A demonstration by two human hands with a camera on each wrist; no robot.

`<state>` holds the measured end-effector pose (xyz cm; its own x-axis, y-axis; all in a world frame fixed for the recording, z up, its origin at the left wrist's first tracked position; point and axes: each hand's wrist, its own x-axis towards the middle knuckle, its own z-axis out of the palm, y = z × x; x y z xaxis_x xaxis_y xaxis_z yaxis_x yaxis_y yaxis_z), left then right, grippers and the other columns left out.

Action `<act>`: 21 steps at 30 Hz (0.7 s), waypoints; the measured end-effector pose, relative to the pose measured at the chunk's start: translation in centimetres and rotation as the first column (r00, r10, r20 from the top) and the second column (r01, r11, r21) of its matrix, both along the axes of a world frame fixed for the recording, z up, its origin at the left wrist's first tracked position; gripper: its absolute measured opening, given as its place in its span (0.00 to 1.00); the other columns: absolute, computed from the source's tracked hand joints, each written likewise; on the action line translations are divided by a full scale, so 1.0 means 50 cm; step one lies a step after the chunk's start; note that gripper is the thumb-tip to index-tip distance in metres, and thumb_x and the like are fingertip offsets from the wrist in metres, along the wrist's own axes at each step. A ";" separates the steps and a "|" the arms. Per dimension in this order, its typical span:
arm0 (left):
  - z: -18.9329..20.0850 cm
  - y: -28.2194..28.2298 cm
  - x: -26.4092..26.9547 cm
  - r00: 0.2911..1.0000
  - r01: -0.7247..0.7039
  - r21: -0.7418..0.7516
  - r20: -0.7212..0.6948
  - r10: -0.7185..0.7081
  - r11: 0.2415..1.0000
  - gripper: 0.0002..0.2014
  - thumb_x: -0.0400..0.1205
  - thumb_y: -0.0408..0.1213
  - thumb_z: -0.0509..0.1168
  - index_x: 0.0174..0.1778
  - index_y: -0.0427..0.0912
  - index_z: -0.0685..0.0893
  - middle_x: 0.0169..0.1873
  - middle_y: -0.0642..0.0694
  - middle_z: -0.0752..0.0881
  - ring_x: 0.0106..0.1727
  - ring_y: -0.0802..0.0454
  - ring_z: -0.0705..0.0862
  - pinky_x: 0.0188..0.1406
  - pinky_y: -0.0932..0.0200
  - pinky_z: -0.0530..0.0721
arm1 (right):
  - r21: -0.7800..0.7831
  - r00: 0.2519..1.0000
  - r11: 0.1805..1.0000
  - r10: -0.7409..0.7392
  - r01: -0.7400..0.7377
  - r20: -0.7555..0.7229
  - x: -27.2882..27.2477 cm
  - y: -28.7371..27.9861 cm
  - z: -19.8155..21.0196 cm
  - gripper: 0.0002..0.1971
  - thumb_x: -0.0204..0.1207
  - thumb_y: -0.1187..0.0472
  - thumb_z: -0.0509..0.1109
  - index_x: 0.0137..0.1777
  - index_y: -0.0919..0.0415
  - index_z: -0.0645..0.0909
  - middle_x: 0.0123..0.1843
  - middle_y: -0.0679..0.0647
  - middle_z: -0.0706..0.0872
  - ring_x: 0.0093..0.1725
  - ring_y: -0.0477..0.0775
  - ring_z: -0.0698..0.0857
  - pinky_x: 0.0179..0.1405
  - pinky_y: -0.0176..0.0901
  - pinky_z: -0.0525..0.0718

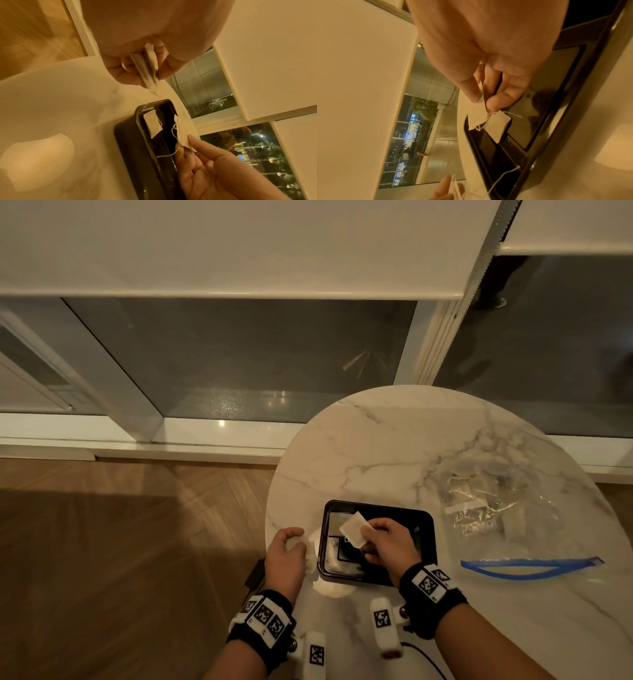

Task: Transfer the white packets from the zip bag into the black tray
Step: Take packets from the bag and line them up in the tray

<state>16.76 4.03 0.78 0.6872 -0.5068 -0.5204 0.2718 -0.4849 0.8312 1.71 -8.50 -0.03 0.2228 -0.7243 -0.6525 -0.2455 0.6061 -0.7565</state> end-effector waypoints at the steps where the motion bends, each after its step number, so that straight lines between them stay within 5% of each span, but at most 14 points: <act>1: -0.008 0.003 0.004 1.000 0.011 0.042 0.019 -0.012 0.999 0.12 0.81 0.30 0.63 0.50 0.50 0.87 0.40 0.46 0.89 0.37 0.50 0.84 0.37 0.56 0.82 | -0.003 1.000 1.000 0.015 -0.015 -0.023 0.002 -0.001 -0.009 0.05 0.80 0.66 0.71 0.54 0.61 0.83 0.51 0.61 0.90 0.42 0.55 0.88 0.30 0.40 0.84; 6: -0.022 0.010 0.004 0.983 0.114 0.197 0.116 -0.139 0.974 0.12 0.83 0.33 0.62 0.44 0.48 0.90 0.41 0.50 0.90 0.44 0.53 0.86 0.51 0.56 0.85 | 0.049 0.999 0.999 -0.013 0.014 -0.033 0.028 -0.009 -0.039 0.08 0.78 0.73 0.70 0.54 0.63 0.83 0.55 0.66 0.89 0.43 0.56 0.87 0.31 0.40 0.84; 12: -0.035 0.010 -0.016 0.969 0.214 0.232 0.071 -0.236 0.949 0.15 0.81 0.53 0.68 0.37 0.47 0.89 0.30 0.51 0.88 0.37 0.49 0.85 0.43 0.56 0.84 | 0.173 0.996 0.982 -0.082 0.076 0.028 0.053 -0.005 -0.038 0.23 0.76 0.82 0.62 0.62 0.55 0.78 0.54 0.64 0.81 0.42 0.61 0.88 0.40 0.51 0.91; 17: -0.034 0.009 -0.025 0.948 0.239 0.269 0.142 -0.284 0.933 0.04 0.78 0.44 0.73 0.41 0.49 0.91 0.37 0.55 0.90 0.44 0.56 0.87 0.51 0.58 0.85 | 0.147 0.992 0.987 -0.055 0.070 -0.110 0.060 -0.003 -0.051 0.12 0.78 0.75 0.62 0.55 0.64 0.83 0.47 0.62 0.86 0.40 0.57 0.87 0.29 0.44 0.87; 21: -0.036 0.011 -0.027 0.947 0.237 0.280 0.147 -0.286 0.930 0.04 0.79 0.43 0.73 0.40 0.49 0.91 0.37 0.56 0.89 0.43 0.59 0.86 0.47 0.62 0.82 | 0.077 0.977 0.995 -0.049 0.066 -0.210 0.061 -0.001 -0.066 0.07 0.73 0.76 0.68 0.46 0.69 0.85 0.31 0.60 0.85 0.27 0.52 0.81 0.21 0.36 0.79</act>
